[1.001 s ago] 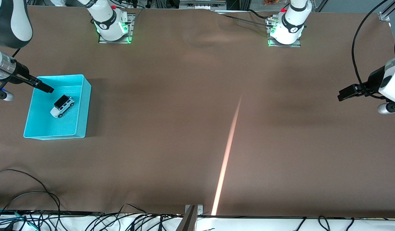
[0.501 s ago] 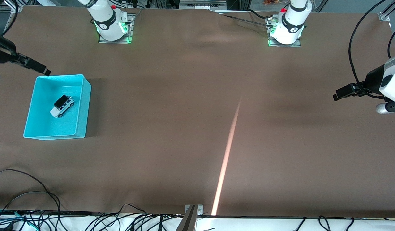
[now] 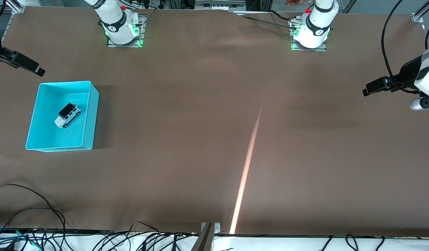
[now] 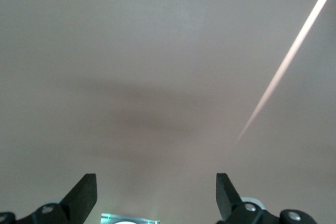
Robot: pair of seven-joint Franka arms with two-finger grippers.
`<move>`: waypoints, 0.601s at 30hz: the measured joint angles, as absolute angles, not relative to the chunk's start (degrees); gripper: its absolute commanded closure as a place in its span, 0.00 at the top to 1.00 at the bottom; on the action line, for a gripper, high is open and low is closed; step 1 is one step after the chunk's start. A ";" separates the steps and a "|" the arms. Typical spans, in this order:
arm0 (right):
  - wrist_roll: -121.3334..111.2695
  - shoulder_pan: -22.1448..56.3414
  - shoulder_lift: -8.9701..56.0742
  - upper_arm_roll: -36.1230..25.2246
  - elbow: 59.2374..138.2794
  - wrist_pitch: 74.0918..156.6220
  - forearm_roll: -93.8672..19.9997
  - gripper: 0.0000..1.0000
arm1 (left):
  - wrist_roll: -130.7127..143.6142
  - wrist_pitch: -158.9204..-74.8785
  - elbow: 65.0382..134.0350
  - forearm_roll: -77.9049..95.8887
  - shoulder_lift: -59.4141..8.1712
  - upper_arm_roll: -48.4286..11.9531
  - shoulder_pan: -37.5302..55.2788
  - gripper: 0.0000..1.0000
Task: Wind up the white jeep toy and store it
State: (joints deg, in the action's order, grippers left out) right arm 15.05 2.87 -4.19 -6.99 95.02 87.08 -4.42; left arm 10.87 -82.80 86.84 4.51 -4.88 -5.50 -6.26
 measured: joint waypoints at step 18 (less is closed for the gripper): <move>8.25 0.88 0.11 0.34 89.97 84.30 0.41 1.00 | 10.84 -81.50 87.31 4.51 -4.03 -5.42 -6.11 1.00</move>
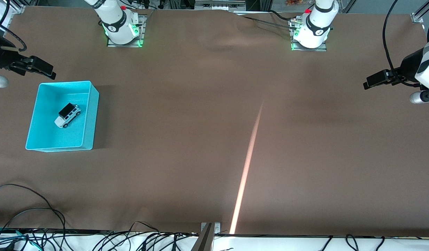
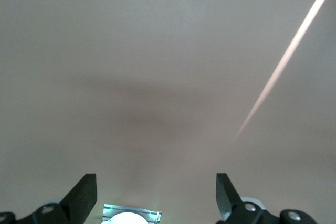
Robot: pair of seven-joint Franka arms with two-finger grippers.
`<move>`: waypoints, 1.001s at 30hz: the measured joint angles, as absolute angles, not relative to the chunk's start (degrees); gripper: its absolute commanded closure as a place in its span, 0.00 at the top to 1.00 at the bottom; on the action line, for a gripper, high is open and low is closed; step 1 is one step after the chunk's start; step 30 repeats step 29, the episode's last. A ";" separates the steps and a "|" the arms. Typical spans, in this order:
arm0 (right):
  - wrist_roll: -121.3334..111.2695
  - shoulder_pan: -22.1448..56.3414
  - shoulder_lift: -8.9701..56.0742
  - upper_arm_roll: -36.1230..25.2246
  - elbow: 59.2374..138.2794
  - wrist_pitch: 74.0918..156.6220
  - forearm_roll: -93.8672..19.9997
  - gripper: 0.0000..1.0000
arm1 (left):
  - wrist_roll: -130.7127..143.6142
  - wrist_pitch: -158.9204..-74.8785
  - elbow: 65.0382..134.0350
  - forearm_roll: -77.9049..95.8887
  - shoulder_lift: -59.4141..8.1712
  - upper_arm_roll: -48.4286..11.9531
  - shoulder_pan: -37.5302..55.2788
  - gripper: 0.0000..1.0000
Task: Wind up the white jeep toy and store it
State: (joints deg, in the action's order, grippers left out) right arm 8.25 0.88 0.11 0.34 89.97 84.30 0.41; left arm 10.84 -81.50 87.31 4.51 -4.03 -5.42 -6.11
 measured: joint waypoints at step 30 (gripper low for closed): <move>4.18 -0.39 2.25 -0.02 89.07 84.93 0.45 1.00 | 10.81 -81.60 87.31 4.51 -5.10 -5.42 -6.03 1.00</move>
